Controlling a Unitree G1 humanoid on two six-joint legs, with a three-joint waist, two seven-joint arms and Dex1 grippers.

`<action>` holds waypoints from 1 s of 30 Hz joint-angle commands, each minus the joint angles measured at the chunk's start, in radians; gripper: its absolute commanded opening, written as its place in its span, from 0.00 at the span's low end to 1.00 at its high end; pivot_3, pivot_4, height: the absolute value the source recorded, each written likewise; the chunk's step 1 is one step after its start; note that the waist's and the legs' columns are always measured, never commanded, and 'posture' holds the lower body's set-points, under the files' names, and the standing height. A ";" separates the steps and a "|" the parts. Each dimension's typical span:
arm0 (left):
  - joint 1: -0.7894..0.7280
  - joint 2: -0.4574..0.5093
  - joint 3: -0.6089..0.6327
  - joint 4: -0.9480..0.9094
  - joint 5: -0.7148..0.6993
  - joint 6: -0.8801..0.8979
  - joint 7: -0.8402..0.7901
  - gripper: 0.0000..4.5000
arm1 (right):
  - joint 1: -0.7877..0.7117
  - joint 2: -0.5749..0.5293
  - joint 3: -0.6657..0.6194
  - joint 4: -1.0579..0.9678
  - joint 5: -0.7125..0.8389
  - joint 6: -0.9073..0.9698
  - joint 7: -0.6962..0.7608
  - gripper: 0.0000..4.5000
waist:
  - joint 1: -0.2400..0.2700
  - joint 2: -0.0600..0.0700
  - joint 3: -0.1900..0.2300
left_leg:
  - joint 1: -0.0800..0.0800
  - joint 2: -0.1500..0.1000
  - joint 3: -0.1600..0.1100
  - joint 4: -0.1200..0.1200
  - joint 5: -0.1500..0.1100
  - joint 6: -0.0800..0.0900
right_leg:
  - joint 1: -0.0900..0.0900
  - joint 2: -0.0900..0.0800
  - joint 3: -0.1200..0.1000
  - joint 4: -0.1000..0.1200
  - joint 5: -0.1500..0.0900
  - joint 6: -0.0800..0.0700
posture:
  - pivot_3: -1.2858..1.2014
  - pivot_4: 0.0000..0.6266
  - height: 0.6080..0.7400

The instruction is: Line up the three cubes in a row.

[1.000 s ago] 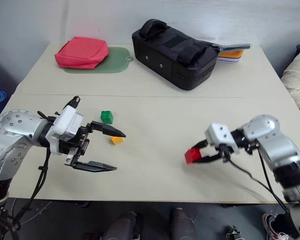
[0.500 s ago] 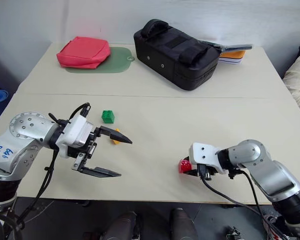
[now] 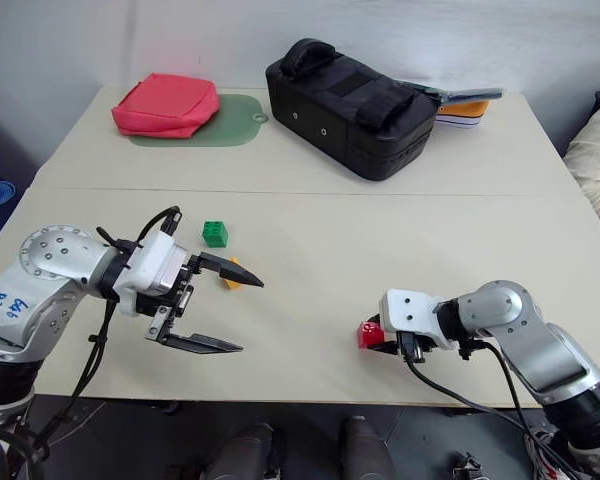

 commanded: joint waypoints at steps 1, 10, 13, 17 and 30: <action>-0.013 -0.005 0.003 -0.011 -0.008 0.005 0.010 1.00 | -0.011 0.013 0.002 0.004 0.003 -0.003 0.018 0.55 | 0.001 0.000 0.000 | 0.000 0.000 0.000 0.000 0.000 0.000 | 0.000 0.000 0.000 0.000 0.000 0.000 | 0.52 0.24 1.00; 0.070 0.022 0.087 -0.036 -0.067 0.114 0.077 1.00 | -0.017 0.001 -0.091 -0.022 0.076 0.010 0.056 1.00 | -0.003 0.000 0.000 | 0.000 0.000 0.000 0.000 0.000 0.000 | 0.000 0.000 0.000 0.002 0.000 0.000 | 0.52 0.24 1.00; 0.221 0.057 0.213 -0.029 -0.019 0.095 0.147 1.00 | -0.071 0.000 -0.196 -0.022 0.205 0.063 0.088 1.00 | -0.009 0.000 0.000 | 0.000 0.001 0.000 -0.001 0.000 0.000 | 0.000 0.000 0.000 0.004 0.000 0.000 | 0.52 0.24 1.00; 0.425 0.064 0.381 -0.043 0.004 0.081 0.211 1.00 | -0.118 -0.001 -0.270 -0.007 0.291 0.101 0.111 1.00 | -0.015 0.000 0.000 | 0.001 0.001 -0.001 -0.002 0.000 0.000 | 0.000 0.000 -0.001 0.000 0.000 0.000 | 0.52 0.24 1.00; 0.773 0.002 0.700 0.045 0.108 -0.061 0.302 1.00 | -0.210 0.023 -0.288 0.034 0.335 0.091 0.137 1.00 | -0.019 0.000 0.000 | 0.002 0.001 -0.002 -0.004 -0.004 0.004 | 0.002 -0.003 -0.001 -0.005 0.000 -0.001 | 0.52 0.24 1.00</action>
